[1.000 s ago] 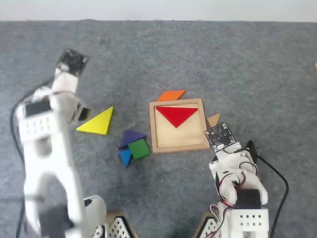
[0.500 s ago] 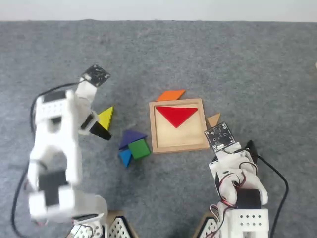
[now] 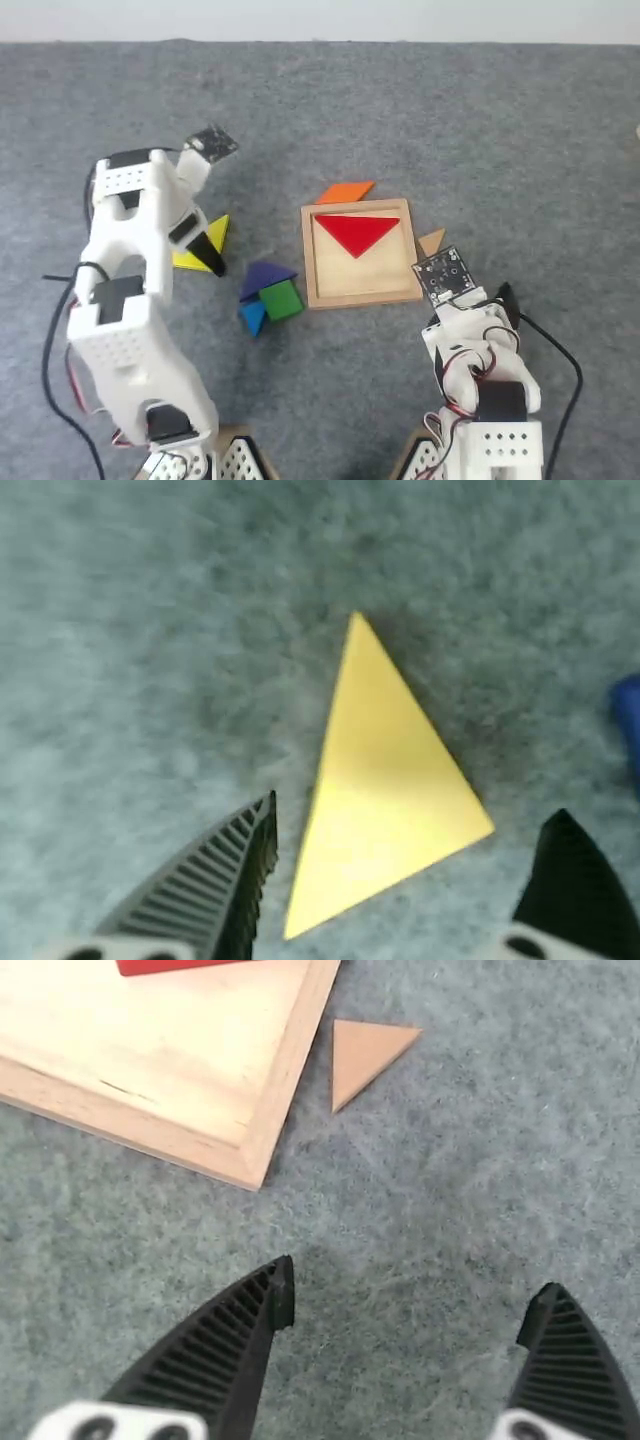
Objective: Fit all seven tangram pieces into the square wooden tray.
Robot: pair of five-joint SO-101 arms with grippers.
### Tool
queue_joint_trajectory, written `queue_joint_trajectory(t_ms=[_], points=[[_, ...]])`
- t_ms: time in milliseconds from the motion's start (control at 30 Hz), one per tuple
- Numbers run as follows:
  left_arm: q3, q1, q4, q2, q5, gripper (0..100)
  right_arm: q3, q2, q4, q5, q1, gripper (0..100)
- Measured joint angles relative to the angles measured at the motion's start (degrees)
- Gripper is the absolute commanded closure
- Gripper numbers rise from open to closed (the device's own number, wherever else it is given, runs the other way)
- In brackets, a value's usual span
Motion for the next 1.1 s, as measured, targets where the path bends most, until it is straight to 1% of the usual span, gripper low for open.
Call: queue_joint_trajectory(t_ms=[333,467,567,833,900,1000,1100], points=[[-0.97,0.18,0.35,4.04,-1.05,65,0.0,0.0,0.0,0.0,0.0,63.8],[-1.23,0.44,0.53,4.22,-0.53,69,0.0,0.0,0.0,0.0,0.0,63.8],[-1.32,1.05,0.7,4.22,0.18,71,0.0,0.0,0.0,0.0,0.0,63.8],[-1.49,1.41,1.32,4.22,1.58,72,0.0,0.0,0.0,0.0,0.0,63.8],[-1.32,1.41,1.93,3.34,2.2,72,0.0,0.0,0.0,0.0,0.0,63.8],[-0.88,1.93,5.36,0.53,2.81,72,0.0,0.0,0.0,0.0,0.0,63.8],[1.23,2.64,7.82,-5.36,2.9,72,0.0,0.0,0.0,0.0,0.0,63.8]])
